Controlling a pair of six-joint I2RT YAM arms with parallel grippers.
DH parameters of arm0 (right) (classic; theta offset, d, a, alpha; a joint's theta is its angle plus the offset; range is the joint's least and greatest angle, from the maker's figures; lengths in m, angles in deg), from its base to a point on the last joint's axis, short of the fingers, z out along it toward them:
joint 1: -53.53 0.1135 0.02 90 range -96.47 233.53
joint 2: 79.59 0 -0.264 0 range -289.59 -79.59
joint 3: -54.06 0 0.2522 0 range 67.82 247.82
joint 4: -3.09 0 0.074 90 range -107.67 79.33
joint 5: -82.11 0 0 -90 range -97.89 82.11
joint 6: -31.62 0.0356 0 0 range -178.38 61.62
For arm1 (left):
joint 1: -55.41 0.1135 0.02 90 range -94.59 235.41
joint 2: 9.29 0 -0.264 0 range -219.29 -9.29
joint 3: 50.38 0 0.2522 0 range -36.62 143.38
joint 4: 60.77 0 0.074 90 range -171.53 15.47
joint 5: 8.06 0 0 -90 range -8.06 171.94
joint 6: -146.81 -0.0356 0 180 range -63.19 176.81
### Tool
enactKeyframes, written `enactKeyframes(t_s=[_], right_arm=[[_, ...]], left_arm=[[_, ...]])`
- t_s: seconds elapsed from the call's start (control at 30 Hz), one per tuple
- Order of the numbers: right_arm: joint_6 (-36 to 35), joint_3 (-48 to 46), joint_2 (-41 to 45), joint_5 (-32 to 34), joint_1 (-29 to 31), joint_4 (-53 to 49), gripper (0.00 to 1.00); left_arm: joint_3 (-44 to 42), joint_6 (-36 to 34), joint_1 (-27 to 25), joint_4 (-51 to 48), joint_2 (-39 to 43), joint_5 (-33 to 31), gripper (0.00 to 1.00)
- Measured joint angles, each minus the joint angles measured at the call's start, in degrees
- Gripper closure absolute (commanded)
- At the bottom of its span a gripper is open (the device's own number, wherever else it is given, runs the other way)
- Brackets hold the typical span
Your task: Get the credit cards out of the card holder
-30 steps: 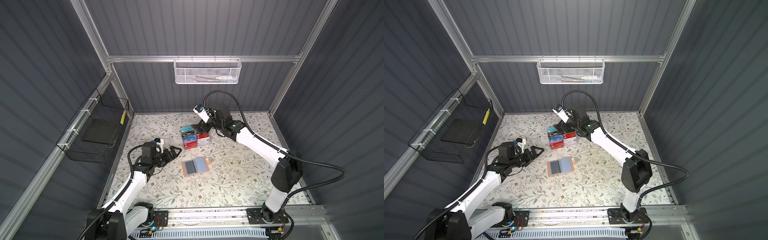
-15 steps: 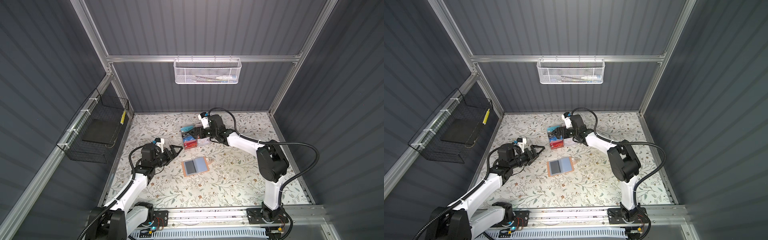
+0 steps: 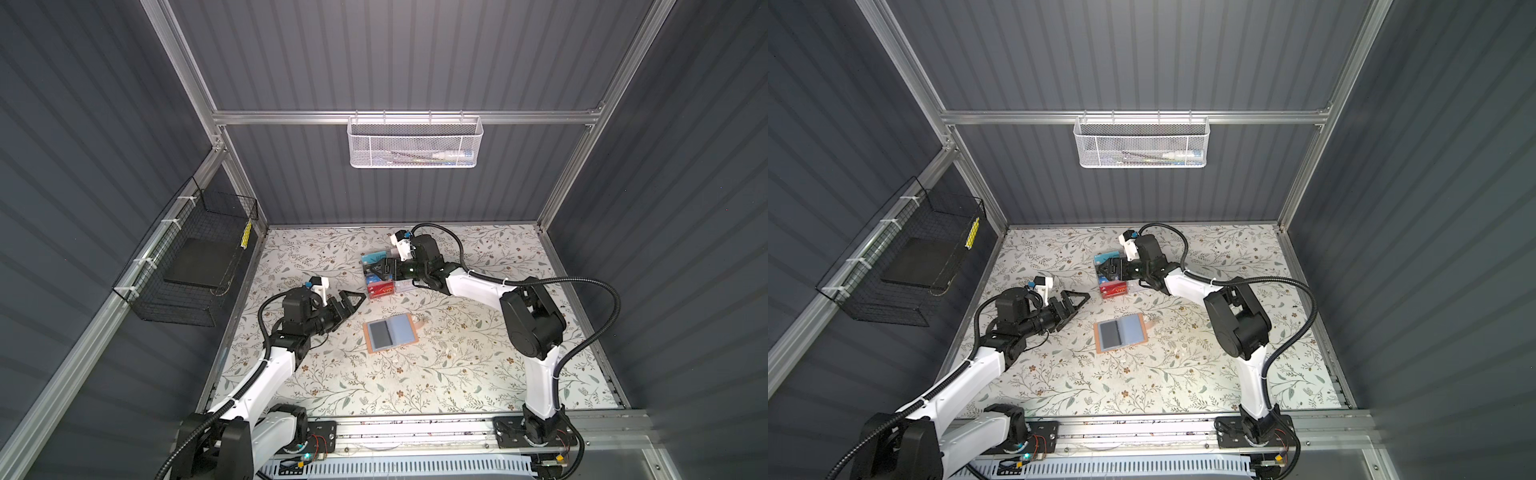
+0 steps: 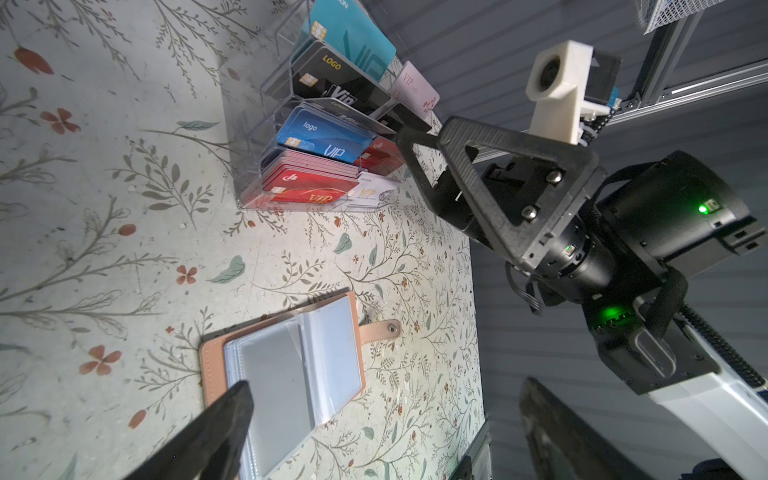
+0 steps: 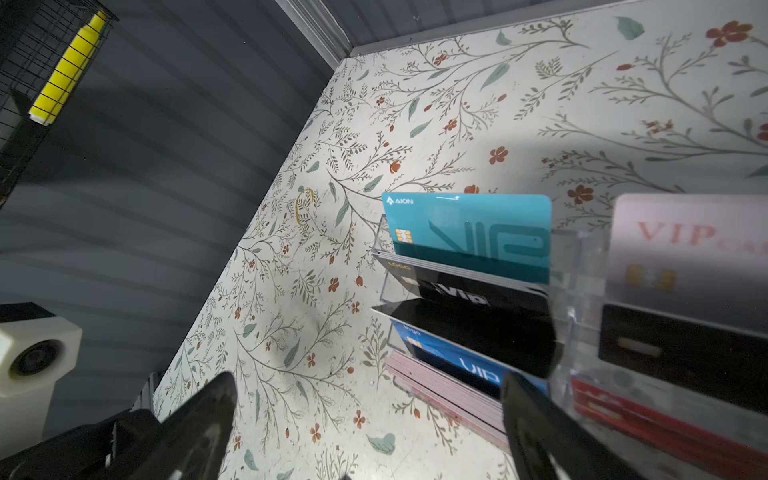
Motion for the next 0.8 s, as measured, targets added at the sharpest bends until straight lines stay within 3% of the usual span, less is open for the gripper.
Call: enactKeyframes(t_s=[0.8], right_arm=[[0.2, 7.0, -6.7, -1.3, 0.1, -0.1, 0.01]], left_arm=[[0.0, -0.1, 0.0, -0.3, -1.6, 0.0, 0.00]])
